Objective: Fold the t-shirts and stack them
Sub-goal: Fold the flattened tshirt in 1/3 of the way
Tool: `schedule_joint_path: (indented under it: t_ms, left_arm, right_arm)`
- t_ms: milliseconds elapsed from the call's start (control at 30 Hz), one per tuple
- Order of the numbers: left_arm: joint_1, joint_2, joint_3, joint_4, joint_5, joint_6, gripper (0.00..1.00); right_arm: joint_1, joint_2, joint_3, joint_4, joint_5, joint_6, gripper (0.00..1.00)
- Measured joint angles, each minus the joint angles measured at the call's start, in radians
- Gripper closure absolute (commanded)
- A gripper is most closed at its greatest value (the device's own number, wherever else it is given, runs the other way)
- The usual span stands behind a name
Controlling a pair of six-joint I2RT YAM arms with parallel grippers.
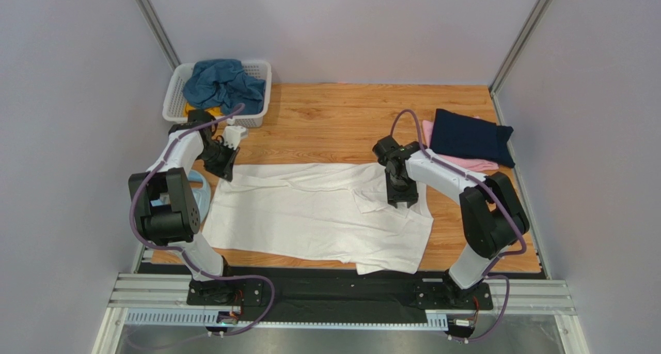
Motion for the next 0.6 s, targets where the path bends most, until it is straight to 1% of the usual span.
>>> schedule_joint_path:
  t_ms: [367, 433, 600]
  left_arm:
    - [-0.005, 0.000, 0.000, -0.001, -0.001, 0.000, 1.00]
    - [-0.005, 0.000, 0.000, -0.002, -0.001, 0.001, 1.00]
    - [-0.006, 0.000, 0.000, -0.003, -0.001, 0.000, 1.00]
  right_arm:
    - [0.017, 0.021, -0.013, 0.058, -0.039, -0.010, 0.55]
    - [0.019, 0.021, -0.006, 0.061, -0.041, -0.021, 0.53]
    - [0.031, 0.020, -0.002, 0.087, -0.075, -0.077, 0.53]
